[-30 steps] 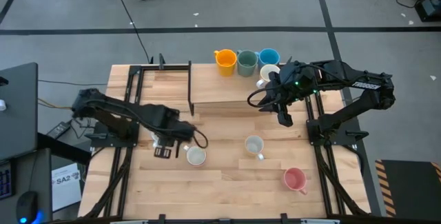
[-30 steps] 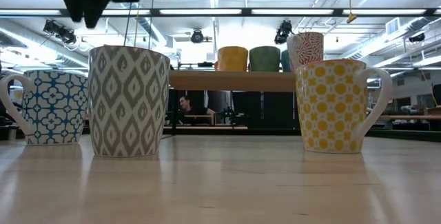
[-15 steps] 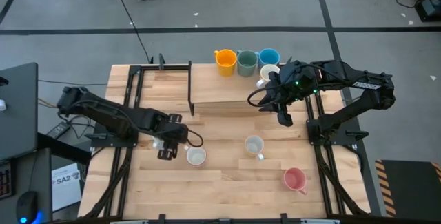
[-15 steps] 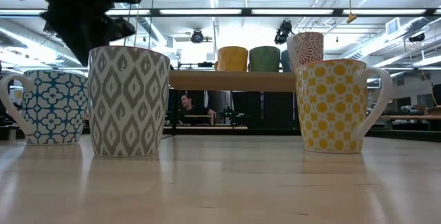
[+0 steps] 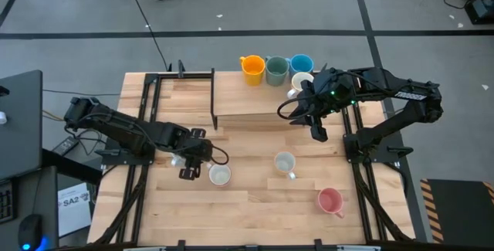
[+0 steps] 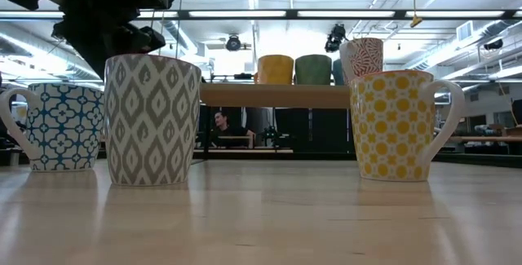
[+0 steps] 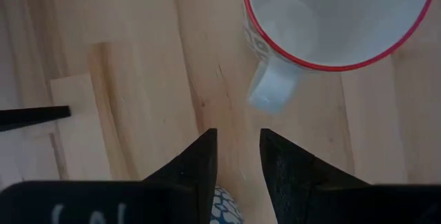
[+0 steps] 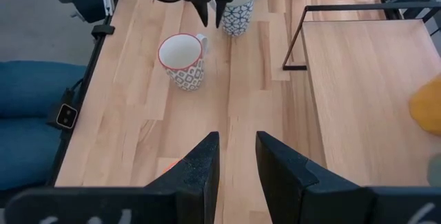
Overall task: Place coffee mugs
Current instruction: Put the white-gray mug on the shelf
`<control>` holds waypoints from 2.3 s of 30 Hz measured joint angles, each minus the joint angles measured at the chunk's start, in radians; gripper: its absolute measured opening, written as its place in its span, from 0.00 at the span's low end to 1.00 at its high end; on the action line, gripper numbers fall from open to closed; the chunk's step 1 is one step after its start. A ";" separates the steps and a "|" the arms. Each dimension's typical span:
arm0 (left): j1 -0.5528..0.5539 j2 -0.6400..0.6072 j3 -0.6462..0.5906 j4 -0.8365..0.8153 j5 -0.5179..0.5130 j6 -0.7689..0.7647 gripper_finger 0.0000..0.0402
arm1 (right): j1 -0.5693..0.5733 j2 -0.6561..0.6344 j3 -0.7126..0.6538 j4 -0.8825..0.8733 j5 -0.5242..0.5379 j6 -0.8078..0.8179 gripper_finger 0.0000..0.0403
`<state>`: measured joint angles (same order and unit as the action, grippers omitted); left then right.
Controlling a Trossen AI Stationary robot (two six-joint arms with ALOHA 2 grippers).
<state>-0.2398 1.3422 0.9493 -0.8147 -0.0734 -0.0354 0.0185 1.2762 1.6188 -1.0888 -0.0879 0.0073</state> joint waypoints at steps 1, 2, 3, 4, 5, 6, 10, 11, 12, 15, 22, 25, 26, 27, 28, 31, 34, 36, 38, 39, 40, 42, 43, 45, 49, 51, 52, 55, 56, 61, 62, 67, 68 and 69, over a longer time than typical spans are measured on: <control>0.000 0.000 0.000 0.000 0.000 0.000 0.29 | 0.000 0.000 0.000 0.000 0.000 0.000 0.25; 0.000 0.000 0.000 0.000 0.000 0.000 0.30 | 0.000 0.000 0.000 0.000 0.000 0.000 0.25; 0.000 0.000 0.000 0.000 0.000 0.000 0.31 | 0.000 0.000 0.000 0.000 0.000 0.000 0.25; 0.000 0.000 0.000 -0.001 0.000 0.000 0.33 | 0.000 0.000 0.000 0.000 0.000 0.000 0.25; 0.000 0.000 0.000 0.000 0.000 -0.001 0.34 | 0.000 0.000 0.000 0.000 0.000 0.000 0.25; 0.000 0.000 0.000 0.000 0.000 -0.001 0.37 | 0.000 0.000 0.000 0.000 0.000 0.000 0.25; 0.000 0.000 0.000 0.010 0.000 -0.005 0.46 | 0.000 0.000 0.000 0.000 0.000 0.000 0.25; 0.000 0.000 0.000 0.023 0.001 -0.008 0.48 | 0.000 0.000 0.000 0.000 0.000 0.000 0.25; 0.000 0.000 0.000 0.038 0.001 -0.013 0.50 | 0.000 0.000 0.000 0.000 0.000 0.000 0.25; 0.000 0.000 0.000 0.065 0.001 -0.031 0.54 | 0.000 0.000 0.000 0.000 0.000 0.000 0.25; 0.000 0.000 -0.001 0.073 0.007 -0.036 0.56 | 0.000 0.000 0.000 0.000 0.000 0.000 0.25; 0.000 0.000 -0.032 0.115 0.043 -0.052 0.56 | 0.000 0.000 0.000 0.000 0.000 0.000 0.25; -0.002 0.000 -0.049 0.132 0.058 -0.053 0.56 | 0.000 0.000 0.000 0.000 0.000 0.000 0.25; -0.005 0.000 -0.066 0.146 0.072 -0.053 0.56 | 0.000 0.000 0.000 0.000 0.000 0.000 0.25; -0.006 0.000 -0.079 0.159 0.081 -0.051 0.56 | 0.000 0.000 0.000 0.000 0.000 0.000 0.25; -0.012 0.000 -0.113 0.207 0.086 -0.051 0.56 | 0.000 0.000 0.000 0.000 0.000 -0.001 0.25; -0.011 0.001 -0.128 0.257 0.088 -0.050 0.56 | 0.000 0.000 0.000 0.000 0.000 -0.001 0.25; -0.011 0.001 -0.128 0.279 0.087 -0.050 0.56 | 0.000 0.000 0.000 0.000 0.000 -0.002 0.25; -0.011 0.001 -0.128 0.292 0.087 -0.049 0.56 | 0.000 0.000 0.000 0.000 0.000 -0.003 0.25; -0.011 0.001 -0.128 0.297 0.087 -0.049 0.56 | 0.000 0.000 0.000 0.000 0.000 -0.003 0.25; -0.011 0.001 -0.128 0.299 0.087 -0.050 0.56 | 0.000 0.000 0.000 0.000 0.000 -0.003 0.25; -0.011 0.001 -0.128 0.300 0.087 -0.051 0.56 | 0.000 0.000 0.000 0.000 0.000 -0.003 0.25; -0.011 0.001 -0.128 0.300 0.087 -0.056 0.56 | 0.000 0.000 0.000 0.000 0.000 -0.003 0.25; -0.011 0.001 -0.128 0.301 0.087 -0.078 0.56 | 0.000 0.000 0.000 0.000 0.000 -0.003 0.25; -0.011 0.001 -0.128 0.318 0.087 -0.110 0.56 | 0.000 0.000 0.000 0.000 0.000 -0.003 0.25; -0.011 0.001 -0.128 0.323 0.086 -0.110 0.56 | 0.000 0.000 0.000 0.000 0.000 -0.003 0.25; -0.011 0.001 -0.128 0.326 0.086 -0.110 0.56 | 0.000 0.000 0.000 0.000 0.000 -0.003 0.25; -0.011 0.001 -0.128 0.327 0.086 -0.104 0.56 | 0.000 0.000 0.000 0.000 0.000 -0.003 0.25; -0.011 0.001 -0.128 0.325 0.086 -0.096 0.56 | 0.000 0.000 0.000 0.000 0.000 -0.003 0.25; -0.011 0.001 -0.128 0.325 0.086 -0.060 0.49 | 0.000 0.000 0.000 0.000 0.000 -0.003 0.25; -0.011 0.001 -0.128 0.325 0.086 -0.058 0.47 | 0.000 0.000 0.000 0.000 0.000 -0.003 0.25; -0.011 0.001 -0.128 0.324 0.086 -0.057 0.38 | 0.000 0.000 0.000 0.000 0.000 -0.003 0.25; -0.011 0.001 -0.128 0.324 0.086 -0.057 0.36 | 0.000 0.000 0.000 0.000 0.000 -0.003 0.25; -0.011 0.001 -0.128 0.324 0.086 -0.057 0.34 | 0.000 0.000 0.000 0.000 0.000 -0.003 0.25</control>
<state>-0.2512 1.3430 0.8211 -0.4911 0.0121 -0.0928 0.0185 1.2762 1.6188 -1.0889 -0.0875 0.0048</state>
